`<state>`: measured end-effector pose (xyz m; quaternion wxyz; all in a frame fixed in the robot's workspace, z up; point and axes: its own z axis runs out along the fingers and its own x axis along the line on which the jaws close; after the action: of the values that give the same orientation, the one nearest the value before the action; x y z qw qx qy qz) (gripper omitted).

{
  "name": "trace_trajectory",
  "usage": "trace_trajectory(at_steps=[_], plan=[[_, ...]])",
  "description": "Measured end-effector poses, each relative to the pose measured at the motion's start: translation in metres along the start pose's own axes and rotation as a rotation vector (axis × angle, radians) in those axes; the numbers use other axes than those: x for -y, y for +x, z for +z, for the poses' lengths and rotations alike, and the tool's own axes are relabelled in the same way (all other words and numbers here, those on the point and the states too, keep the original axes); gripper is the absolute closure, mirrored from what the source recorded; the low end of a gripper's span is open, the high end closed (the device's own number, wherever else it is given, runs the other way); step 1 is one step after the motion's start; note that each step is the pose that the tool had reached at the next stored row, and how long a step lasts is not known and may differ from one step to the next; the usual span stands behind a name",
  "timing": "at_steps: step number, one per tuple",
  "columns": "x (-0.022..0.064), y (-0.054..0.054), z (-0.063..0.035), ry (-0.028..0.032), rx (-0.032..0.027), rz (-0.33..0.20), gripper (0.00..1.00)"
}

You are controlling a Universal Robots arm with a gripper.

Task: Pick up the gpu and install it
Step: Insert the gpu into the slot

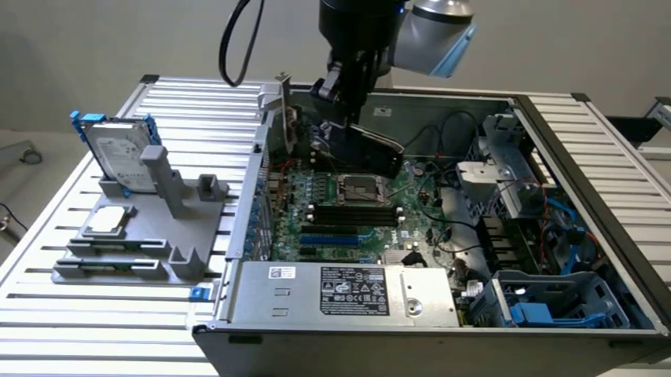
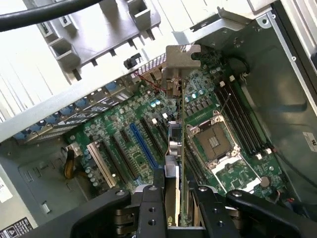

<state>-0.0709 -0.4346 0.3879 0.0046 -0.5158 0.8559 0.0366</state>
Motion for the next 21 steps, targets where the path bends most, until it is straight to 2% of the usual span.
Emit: trace_trajectory(at_steps=[14, 21], plan=[[0.0049, -0.002, 0.0018, -0.0096, -0.0114, -0.182, 0.73], [0.0115, -0.006, 0.0047, -0.0146, -0.0163, -0.254, 0.73]])
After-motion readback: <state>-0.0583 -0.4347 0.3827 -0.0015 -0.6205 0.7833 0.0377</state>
